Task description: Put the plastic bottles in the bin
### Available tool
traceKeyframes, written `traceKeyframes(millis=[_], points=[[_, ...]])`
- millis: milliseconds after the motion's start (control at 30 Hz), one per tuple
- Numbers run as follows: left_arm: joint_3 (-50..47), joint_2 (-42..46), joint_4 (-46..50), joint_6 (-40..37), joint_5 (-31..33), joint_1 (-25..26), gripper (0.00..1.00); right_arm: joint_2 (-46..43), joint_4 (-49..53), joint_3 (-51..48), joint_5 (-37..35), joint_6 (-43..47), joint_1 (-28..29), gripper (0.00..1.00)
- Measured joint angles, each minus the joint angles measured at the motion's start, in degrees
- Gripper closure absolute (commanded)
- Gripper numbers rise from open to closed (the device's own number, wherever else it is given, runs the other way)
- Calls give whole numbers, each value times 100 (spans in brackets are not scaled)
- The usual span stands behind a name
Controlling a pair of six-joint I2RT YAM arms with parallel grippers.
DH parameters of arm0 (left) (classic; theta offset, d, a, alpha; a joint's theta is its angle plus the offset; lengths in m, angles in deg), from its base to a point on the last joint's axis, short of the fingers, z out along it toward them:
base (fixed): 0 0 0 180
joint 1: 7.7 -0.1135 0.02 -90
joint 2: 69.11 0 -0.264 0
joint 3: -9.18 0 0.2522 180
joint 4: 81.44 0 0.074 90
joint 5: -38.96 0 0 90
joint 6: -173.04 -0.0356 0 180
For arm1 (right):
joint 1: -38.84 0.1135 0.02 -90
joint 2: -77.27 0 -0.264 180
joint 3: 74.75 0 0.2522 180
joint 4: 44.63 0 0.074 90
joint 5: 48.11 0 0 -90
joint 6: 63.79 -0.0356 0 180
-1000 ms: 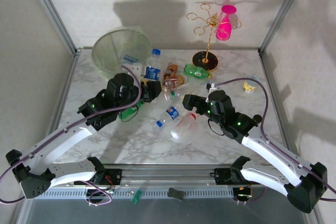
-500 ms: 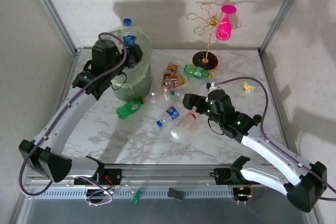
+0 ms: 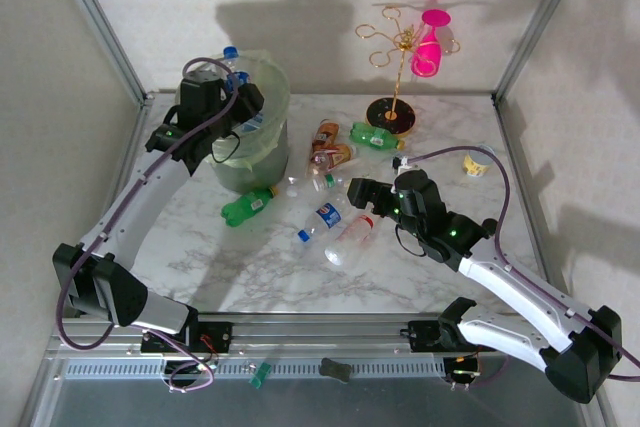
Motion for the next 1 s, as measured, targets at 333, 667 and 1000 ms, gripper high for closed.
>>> traceKeyframes(millis=[333,667,1000], points=[[-142,-98,2,103,63,-22,44,33,0,-2,2,-2,0,3],[-240,-212,-24,146,125,-63,23,-26,0,-31,0,-20,0,3],[-232,-205,-22,210,118,-74,16,-85,0,-33,2,-22,0,3]])
